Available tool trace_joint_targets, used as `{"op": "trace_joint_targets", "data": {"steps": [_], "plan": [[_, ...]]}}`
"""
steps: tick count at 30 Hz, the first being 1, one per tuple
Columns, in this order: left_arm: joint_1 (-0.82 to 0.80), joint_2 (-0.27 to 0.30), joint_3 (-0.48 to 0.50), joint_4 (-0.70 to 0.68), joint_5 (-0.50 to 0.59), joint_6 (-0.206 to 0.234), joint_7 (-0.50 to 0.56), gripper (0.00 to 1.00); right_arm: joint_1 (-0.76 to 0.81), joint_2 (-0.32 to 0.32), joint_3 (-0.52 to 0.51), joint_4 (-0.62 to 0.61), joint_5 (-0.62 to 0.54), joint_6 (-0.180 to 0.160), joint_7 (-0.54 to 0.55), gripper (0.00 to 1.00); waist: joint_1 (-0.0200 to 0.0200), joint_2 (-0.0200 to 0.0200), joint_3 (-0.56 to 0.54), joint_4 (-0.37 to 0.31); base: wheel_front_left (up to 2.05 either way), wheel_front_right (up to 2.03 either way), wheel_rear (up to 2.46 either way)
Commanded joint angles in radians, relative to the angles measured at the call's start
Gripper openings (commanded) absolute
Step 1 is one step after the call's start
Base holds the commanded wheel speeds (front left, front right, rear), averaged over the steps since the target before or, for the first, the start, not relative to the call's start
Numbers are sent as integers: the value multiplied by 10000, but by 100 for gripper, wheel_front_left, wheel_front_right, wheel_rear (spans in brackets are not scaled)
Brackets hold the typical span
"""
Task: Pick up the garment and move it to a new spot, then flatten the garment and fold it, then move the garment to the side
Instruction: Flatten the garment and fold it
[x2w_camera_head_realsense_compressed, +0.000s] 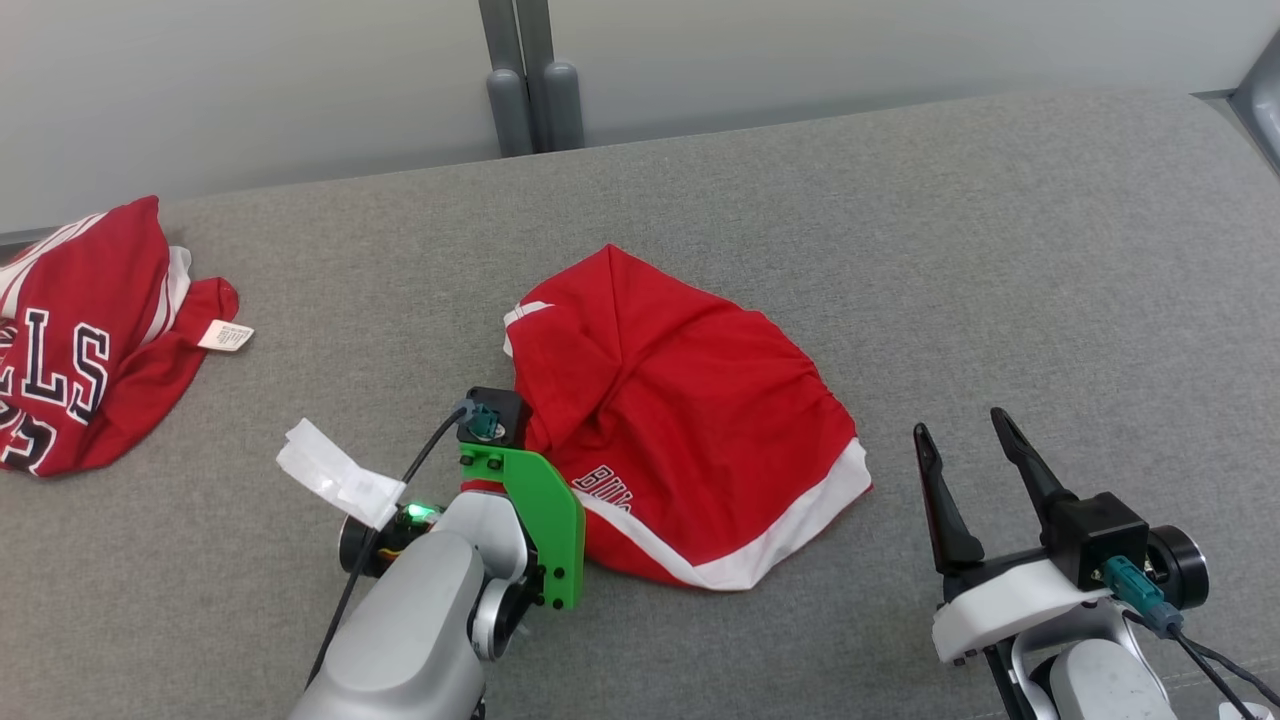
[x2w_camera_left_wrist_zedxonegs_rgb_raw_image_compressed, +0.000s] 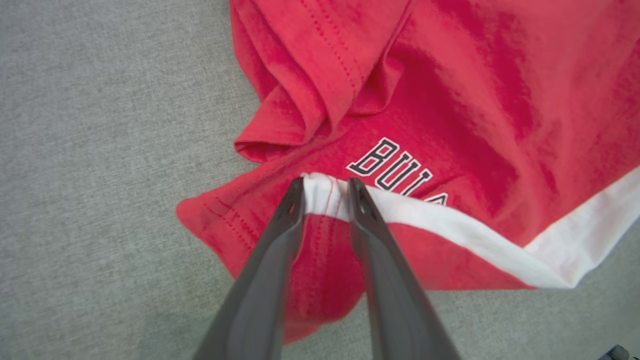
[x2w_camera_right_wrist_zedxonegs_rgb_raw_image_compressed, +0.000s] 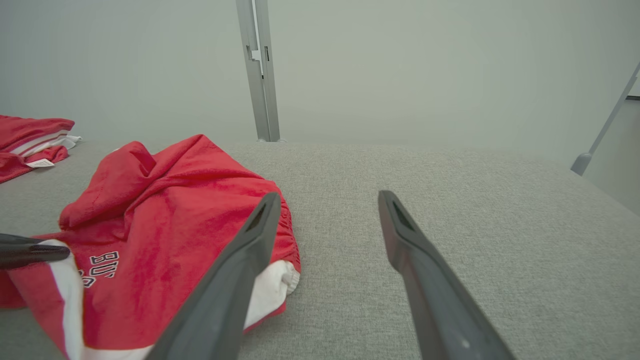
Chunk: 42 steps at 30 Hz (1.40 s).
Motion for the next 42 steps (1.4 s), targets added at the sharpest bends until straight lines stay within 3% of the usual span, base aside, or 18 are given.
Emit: {"op": "trace_joint_targets", "data": {"steps": [1,2,3,9,14,24,34,42], "plan": [[-162,49,-19,46,11,55,-43,35,-90,-5,17,3,-51,1,-34,100,0,0,-2,-5,0,0,0],[-156,47,-34,47,-6,6,-84,21,-92,-5,25,4,-48,1,-34,100,0,0,-6,-6,0,0,0],[-149,47,-34,46,-29,-25,-121,0,-90,-5,30,1,-45,1,-34,100,0,0,-9,-6,0,0,0],[111,53,13,-142,-205,-140,-614,0,11,-5,-66,-50,-50,1,-34,100,0,0,-31,101,0,0,0],[681,269,345,-862,-363,-172,-1707,0,102,-10,-419,11,-171,1,-34,100,0,0,-30,346,0,0,0],[2683,824,949,-2939,-788,303,-3028,0,224,-111,-1238,906,-566,1,-34,100,0,0,32,992,0,0,0],[3755,937,1447,-3889,-1184,870,-3347,0,-672,-170,-696,2959,-218,1,-34,100,0,0,161,1292,0,0,0],[3845,1030,1489,-3983,-1243,961,-3345,0,-1331,-188,243,3960,187,1,-34,100,0,0,287,1462,0,0,0]]}}
